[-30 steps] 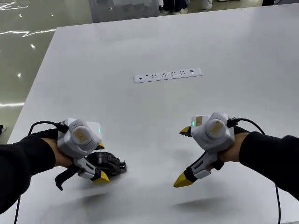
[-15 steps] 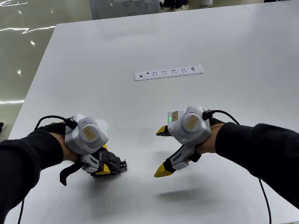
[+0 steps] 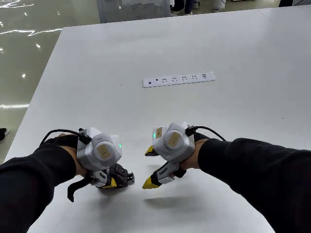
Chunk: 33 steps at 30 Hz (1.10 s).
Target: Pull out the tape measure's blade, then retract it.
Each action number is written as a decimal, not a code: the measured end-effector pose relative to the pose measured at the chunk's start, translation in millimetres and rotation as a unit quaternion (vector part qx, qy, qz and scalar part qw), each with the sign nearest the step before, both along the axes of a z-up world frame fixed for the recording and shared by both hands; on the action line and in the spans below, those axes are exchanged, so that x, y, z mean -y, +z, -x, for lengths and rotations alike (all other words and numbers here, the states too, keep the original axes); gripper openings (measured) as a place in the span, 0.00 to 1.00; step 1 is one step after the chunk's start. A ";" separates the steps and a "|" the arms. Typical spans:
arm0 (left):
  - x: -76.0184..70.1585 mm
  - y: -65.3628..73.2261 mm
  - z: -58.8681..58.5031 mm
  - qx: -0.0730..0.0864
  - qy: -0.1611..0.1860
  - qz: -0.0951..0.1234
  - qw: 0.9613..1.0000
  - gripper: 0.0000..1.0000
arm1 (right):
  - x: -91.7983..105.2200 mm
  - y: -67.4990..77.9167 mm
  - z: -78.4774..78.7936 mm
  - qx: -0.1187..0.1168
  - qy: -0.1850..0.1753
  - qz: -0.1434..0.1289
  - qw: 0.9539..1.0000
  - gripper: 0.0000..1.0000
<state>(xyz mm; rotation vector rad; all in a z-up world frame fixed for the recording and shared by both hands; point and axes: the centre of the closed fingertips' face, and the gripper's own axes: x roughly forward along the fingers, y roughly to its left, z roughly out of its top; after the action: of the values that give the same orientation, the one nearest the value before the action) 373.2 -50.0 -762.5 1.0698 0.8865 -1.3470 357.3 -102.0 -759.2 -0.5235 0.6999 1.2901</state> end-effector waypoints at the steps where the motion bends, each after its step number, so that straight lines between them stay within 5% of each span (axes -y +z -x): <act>1: 0.1 -0.2 0.0 -0.002 0.003 0.004 1.000 0.29 | -2.4 -0.9 -0.5 0.001 0.001 0.000 1.000 0.47; 5: 0.8 -1.0 0.1 -0.013 0.010 0.023 1.000 0.30 | -8.0 -6.7 -2.5 0.003 0.004 0.000 1.000 0.41; 11: 2.9 -1.1 0.6 -0.007 0.005 0.044 0.999 0.31 | -12.8 -14.7 -3.6 0.001 0.014 0.007 1.000 0.36; 23: 4.1 -0.9 -0.7 -0.011 0.003 0.050 0.999 0.30 | -32.7 -23.2 -8.8 0.004 0.022 0.010 1.000 0.18; 33: 4.4 -2.4 -0.5 -0.013 0.001 0.049 0.999 0.31 | -37.4 -31.1 -5.3 -0.006 0.021 0.010 1.000 0.12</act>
<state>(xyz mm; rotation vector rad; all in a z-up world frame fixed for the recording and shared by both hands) 373.7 -54.4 -765.0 0.9767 0.8316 -1.3916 362.6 -64.6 -790.3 -0.5503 0.7168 1.3283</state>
